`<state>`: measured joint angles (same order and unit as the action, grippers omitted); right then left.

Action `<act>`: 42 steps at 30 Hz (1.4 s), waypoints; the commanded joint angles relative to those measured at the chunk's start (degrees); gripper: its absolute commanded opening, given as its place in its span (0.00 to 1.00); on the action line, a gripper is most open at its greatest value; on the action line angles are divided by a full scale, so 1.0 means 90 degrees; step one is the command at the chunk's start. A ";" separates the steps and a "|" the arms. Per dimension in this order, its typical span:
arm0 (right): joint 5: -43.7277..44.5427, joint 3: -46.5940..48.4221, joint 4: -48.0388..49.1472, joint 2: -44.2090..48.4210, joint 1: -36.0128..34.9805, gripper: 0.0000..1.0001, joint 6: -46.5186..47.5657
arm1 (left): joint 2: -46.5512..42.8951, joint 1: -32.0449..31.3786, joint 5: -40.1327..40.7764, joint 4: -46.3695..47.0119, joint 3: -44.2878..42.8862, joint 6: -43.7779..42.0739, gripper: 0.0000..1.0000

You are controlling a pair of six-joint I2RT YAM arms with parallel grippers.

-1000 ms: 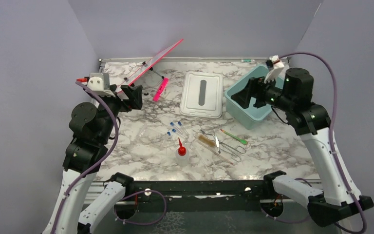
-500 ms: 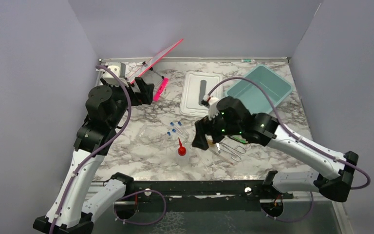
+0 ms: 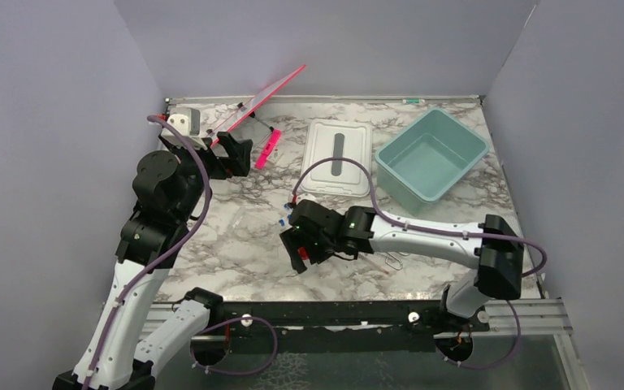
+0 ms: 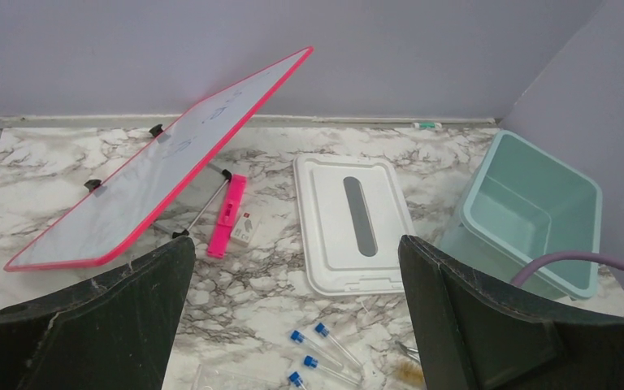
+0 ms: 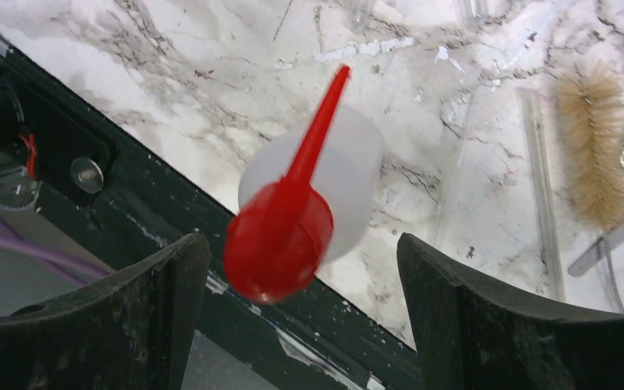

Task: Organize the chemistry lab equipment

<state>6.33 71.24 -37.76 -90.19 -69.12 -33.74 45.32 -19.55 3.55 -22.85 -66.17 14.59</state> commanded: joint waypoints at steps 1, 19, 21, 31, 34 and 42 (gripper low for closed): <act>0.0429 0.0479 0.0186 -0.0534 -0.0195 0.88 -0.0197 | -0.0095 0.0032 0.0175 -0.0038 0.0045 0.0062 0.99; 0.1668 0.1589 -0.1004 -0.0307 -0.0215 0.54 -0.0163 | -0.0232 0.0032 0.0405 -0.0039 0.0088 -0.0103 0.99; 0.1837 0.1921 -0.1194 -0.0063 -0.0065 0.54 0.0019 | -0.0249 0.0026 0.0374 -0.0039 0.0078 -0.0098 0.99; 0.2303 0.3013 -0.1292 0.0848 0.2441 0.54 0.1111 | -0.0233 0.0028 -0.0062 0.0055 0.0072 -0.0028 0.99; 0.2443 0.3118 -0.1192 0.0962 0.3406 0.53 0.1192 | -0.0138 0.0034 -0.0372 0.0052 -0.0012 -0.0039 0.99; 0.2526 0.2521 -0.0364 0.0821 0.5400 0.52 0.1096 | -0.0123 0.0027 -0.0784 0.0598 0.0277 0.0043 0.99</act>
<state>27.00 96.31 -44.38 -81.84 -27.18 -23.51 44.71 -19.55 -1.39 -21.58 -64.84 14.37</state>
